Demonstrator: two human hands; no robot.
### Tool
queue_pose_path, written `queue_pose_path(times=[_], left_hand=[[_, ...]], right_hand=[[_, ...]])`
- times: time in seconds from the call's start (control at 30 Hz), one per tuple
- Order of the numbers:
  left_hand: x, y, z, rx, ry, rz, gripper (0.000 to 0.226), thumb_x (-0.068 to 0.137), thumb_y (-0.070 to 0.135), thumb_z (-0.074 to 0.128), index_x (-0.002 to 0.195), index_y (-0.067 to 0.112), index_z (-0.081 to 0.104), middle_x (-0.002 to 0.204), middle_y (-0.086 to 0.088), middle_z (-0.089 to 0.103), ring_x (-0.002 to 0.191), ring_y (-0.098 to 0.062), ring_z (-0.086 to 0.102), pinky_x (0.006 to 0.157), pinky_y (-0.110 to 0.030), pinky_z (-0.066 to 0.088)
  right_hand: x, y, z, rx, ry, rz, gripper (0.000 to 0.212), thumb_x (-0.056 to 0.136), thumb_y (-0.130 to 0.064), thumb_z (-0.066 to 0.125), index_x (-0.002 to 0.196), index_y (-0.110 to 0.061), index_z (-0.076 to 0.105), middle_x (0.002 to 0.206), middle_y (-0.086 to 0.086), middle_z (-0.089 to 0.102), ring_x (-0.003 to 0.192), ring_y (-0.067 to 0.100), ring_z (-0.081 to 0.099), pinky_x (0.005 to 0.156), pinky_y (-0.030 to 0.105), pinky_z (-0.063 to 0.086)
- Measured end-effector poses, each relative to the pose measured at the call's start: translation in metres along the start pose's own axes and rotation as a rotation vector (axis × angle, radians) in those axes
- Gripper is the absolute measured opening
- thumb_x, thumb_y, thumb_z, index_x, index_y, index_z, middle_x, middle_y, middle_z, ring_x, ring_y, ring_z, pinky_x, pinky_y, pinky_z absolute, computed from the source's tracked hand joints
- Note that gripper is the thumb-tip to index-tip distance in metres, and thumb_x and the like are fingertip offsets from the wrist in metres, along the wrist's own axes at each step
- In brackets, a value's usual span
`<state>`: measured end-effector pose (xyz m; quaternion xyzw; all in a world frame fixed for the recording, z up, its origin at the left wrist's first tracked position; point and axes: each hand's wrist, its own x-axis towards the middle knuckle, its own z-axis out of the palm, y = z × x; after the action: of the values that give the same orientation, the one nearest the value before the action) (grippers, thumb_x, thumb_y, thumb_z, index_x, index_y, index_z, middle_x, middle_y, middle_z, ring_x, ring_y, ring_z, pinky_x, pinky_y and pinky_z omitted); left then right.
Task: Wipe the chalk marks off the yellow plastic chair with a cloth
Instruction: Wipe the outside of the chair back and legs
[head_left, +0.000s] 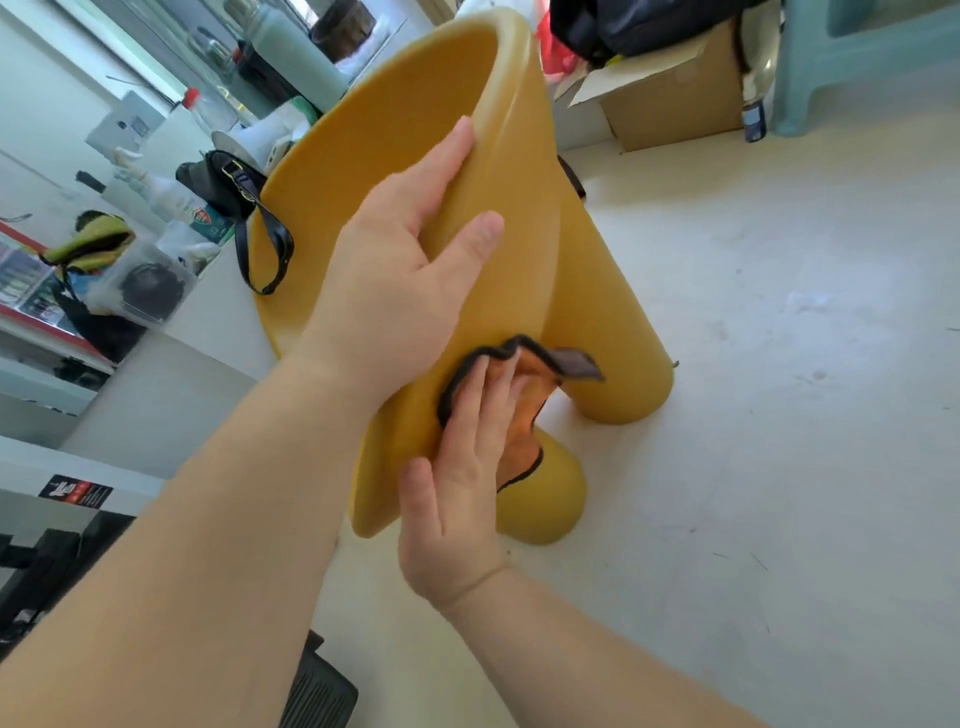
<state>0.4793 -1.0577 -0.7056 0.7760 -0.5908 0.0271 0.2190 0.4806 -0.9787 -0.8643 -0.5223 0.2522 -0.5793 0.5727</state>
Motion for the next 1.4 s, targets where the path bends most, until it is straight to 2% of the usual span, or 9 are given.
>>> queue_pose_path(times=[0.17,0.4,0.53,0.67,0.8,0.93,1.07,1.33,1.4], left_hand=[[0.025,0.012,0.004,0.136,0.006,0.001,0.056,0.103,0.033,0.052,0.155,0.03,0.032,0.151,0.017,0.043,0.13,0.007,0.038,0.107,-0.012,0.031],[-0.024,-0.009,-0.021,0.09,-0.034,-0.027,0.055,0.1,0.034,0.052,0.152,0.043,0.034,0.143,0.035,0.044,0.129,0.015,0.042,0.097,0.0,0.034],[-0.075,-0.035,-0.051,0.008,-0.047,-0.126,0.05,0.096,0.034,0.06,0.142,0.049,0.046,0.128,0.026,0.062,0.116,0.004,0.059,0.088,-0.011,0.05],[-0.085,-0.033,-0.075,0.009,-0.082,-0.253,0.046,0.082,0.051,0.059,0.128,0.053,0.055,0.09,0.001,0.066,0.081,-0.024,0.066,0.069,-0.053,0.058],[-0.022,-0.004,-0.066,0.154,-0.091,-0.226,0.04,0.097,0.063,0.037,0.122,0.044,0.061,0.098,0.015,0.067,0.084,-0.003,0.063,0.071,-0.038,0.054],[0.045,-0.005,-0.041,0.304,-0.082,-0.32,0.039,0.099,0.052,0.046,0.109,0.024,0.07,0.092,0.0,0.069,0.087,-0.02,0.064,0.078,-0.041,0.055],[0.047,-0.027,-0.026,0.459,-0.037,-0.281,0.043,0.102,0.04,0.046,0.077,0.008,0.06,0.067,-0.004,0.054,0.067,-0.025,0.053,0.054,-0.033,0.032],[-0.001,-0.027,-0.045,0.475,-0.06,-0.138,0.038,0.102,0.041,0.043,0.088,0.015,0.066,0.07,-0.002,0.061,0.068,-0.018,0.056,0.066,-0.042,0.046],[-0.025,-0.03,-0.056,0.419,-0.082,-0.131,0.04,0.1,0.048,0.038,0.099,0.021,0.069,0.075,0.003,0.066,0.069,-0.011,0.059,0.065,-0.031,0.047]], right_hand=[[0.023,0.006,-0.016,-0.062,-0.042,-0.018,0.072,0.098,-0.075,0.008,0.159,-0.041,-0.013,0.17,0.0,-0.02,0.158,0.022,-0.014,0.126,0.047,-0.003],[0.117,-0.018,-0.038,0.037,-0.018,-0.003,0.086,0.092,-0.08,0.006,0.163,-0.032,0.007,0.172,-0.009,-0.003,0.157,0.016,-0.014,0.125,0.057,-0.004],[0.135,-0.017,-0.034,0.083,-0.1,0.041,0.088,0.091,-0.08,0.008,0.163,-0.031,0.011,0.172,-0.012,0.001,0.158,0.014,-0.009,0.125,0.058,-0.002],[0.105,-0.025,-0.02,0.043,-0.125,0.029,0.089,0.091,-0.081,0.008,0.164,-0.029,0.006,0.172,-0.012,-0.003,0.158,0.013,-0.011,0.125,0.06,0.002],[0.054,-0.031,-0.007,0.047,-0.182,-0.011,0.083,0.096,-0.076,0.007,0.163,-0.027,0.001,0.171,-0.012,-0.01,0.157,0.017,-0.015,0.124,0.061,0.003],[0.03,-0.019,-0.003,0.047,-0.293,-0.064,0.071,0.099,-0.071,0.004,0.16,-0.035,-0.003,0.171,-0.013,-0.012,0.157,0.018,-0.018,0.125,0.059,0.0],[0.088,-0.014,-0.006,0.08,-0.286,0.123,0.083,0.088,-0.083,-0.003,0.158,-0.039,-0.002,0.17,-0.017,-0.008,0.155,0.005,-0.015,0.126,0.044,-0.011],[0.139,-0.019,-0.011,0.083,-0.359,0.11,0.079,0.09,-0.07,0.006,0.161,-0.036,0.002,0.17,-0.018,-0.005,0.155,0.002,-0.011,0.126,0.041,-0.012],[0.137,-0.021,-0.008,0.091,-0.391,0.093,0.076,0.093,-0.068,0.009,0.162,-0.036,0.001,0.169,-0.021,-0.008,0.155,0.002,-0.013,0.126,0.042,-0.011]])
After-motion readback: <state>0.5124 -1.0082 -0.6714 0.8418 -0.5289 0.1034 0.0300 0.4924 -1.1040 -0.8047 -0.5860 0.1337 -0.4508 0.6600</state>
